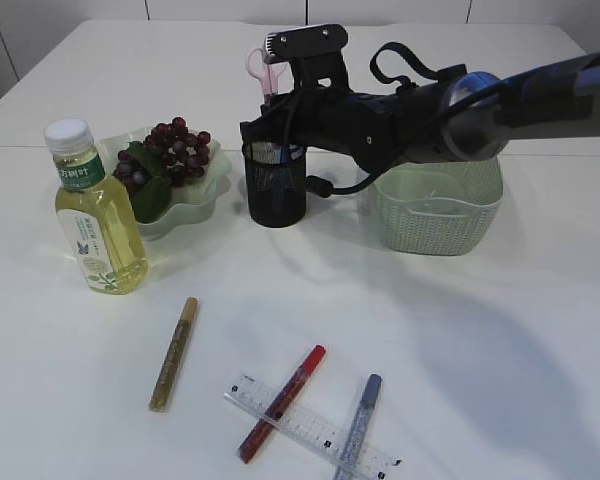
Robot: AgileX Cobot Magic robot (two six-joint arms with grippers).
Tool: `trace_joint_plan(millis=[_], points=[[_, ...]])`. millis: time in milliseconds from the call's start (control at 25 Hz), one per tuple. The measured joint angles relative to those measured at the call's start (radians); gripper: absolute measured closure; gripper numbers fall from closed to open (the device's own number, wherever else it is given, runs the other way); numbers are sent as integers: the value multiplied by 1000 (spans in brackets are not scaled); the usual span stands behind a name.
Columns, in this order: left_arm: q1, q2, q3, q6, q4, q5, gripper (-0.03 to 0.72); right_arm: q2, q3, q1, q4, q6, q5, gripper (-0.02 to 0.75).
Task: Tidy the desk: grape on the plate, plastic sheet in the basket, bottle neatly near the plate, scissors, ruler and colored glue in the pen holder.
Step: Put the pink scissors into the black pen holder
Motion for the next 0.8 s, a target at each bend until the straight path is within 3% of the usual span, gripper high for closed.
trace_joint_plan(millis=[440,800], points=[[0,0,0,0,0,0,392,0,0,0,0,10,45,432],[0,0,0,0,0,0,393,-68,0,0,2,25,149,423]])
